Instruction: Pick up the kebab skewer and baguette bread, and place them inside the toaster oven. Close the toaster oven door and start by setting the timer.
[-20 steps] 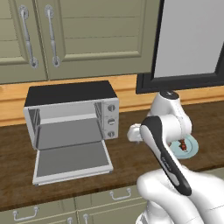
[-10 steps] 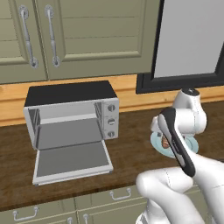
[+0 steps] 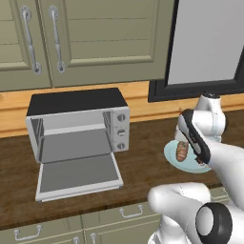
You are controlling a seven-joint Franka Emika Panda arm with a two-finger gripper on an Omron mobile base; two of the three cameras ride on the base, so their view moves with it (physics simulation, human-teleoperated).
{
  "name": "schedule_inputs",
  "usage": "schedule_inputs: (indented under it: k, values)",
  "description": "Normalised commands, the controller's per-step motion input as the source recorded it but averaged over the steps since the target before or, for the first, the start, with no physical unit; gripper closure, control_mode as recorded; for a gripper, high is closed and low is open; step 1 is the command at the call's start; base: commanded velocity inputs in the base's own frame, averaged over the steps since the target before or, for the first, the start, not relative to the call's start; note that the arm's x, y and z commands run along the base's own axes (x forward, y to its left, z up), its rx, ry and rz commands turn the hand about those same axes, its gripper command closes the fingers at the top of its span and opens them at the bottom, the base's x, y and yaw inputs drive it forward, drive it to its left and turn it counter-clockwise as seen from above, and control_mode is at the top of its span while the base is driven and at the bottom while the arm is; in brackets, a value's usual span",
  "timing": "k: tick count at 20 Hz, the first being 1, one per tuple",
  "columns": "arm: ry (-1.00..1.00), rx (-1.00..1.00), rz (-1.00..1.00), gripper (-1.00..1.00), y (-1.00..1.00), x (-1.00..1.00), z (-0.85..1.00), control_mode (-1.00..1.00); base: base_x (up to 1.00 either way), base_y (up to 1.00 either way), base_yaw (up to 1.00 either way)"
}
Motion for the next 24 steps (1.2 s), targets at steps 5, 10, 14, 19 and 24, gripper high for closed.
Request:
schedule_inputs:
  k: [5,10,14,19,24]
  values:
    - [0.02,0.01,-0.01,-1.00,-0.04,0.39,-0.55,-1.00,0.00,0.00,0.00]
    - [0.00,0.00,0.00,-1.00,0.00,0.28,-0.54,-1.00,0.00,0.00,0.00]
    - [0.02,0.00,0.00,-1.00,-0.02,0.34,-0.55,-1.00,0.00,0.00,0.00]
    - [0.00,0.00,0.00,-1.00,0.00,0.58,-0.36,-1.00,0.00,0.00,0.00]
    - [0.00,0.00,0.00,-1.00,-0.08,0.33,-0.34,-1.00,0.00,0.00,0.00]
